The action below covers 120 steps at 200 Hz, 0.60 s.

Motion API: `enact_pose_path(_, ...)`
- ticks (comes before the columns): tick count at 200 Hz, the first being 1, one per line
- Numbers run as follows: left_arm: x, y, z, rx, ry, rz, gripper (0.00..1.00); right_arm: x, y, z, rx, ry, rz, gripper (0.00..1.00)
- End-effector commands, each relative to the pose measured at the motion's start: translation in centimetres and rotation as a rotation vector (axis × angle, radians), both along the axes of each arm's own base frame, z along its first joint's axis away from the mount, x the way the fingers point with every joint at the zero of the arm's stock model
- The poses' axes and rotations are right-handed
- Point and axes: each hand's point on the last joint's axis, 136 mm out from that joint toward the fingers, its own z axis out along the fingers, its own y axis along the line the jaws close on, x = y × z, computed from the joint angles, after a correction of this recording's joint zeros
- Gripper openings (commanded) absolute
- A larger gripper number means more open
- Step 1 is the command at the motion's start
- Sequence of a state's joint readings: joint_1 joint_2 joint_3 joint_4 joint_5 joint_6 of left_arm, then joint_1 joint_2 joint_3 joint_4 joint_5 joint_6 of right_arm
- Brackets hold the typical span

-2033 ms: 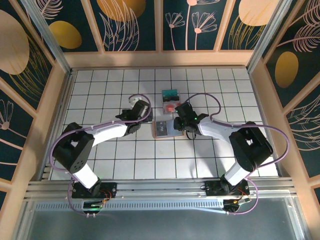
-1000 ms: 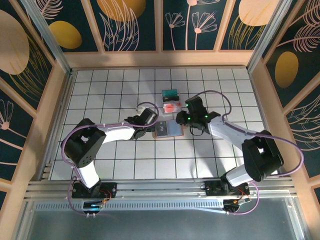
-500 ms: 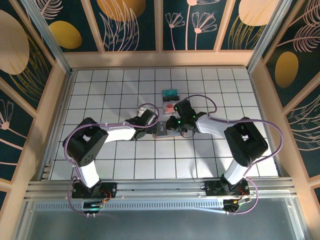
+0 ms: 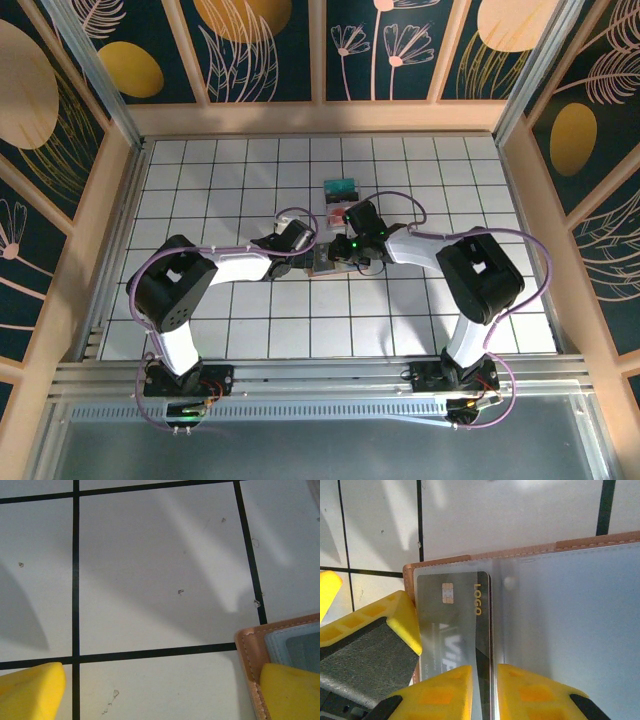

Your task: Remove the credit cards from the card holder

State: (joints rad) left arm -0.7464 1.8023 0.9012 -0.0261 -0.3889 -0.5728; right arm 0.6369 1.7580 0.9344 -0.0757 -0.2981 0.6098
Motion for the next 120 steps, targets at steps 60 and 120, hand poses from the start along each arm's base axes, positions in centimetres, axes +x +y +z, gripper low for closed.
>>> enact_pose_path(60,-0.8,0.5,0.4,0.001,0.024,-0.01,0.99,0.4,0.5,-0.4,0.048,0.007,-0.006,0.21)
enact_pose_path(120,-0.8,0.6,1.4,-0.014,0.007,0.001,0.99,0.2,0.3,-0.4,0.045,0.011,-0.01,0.2)
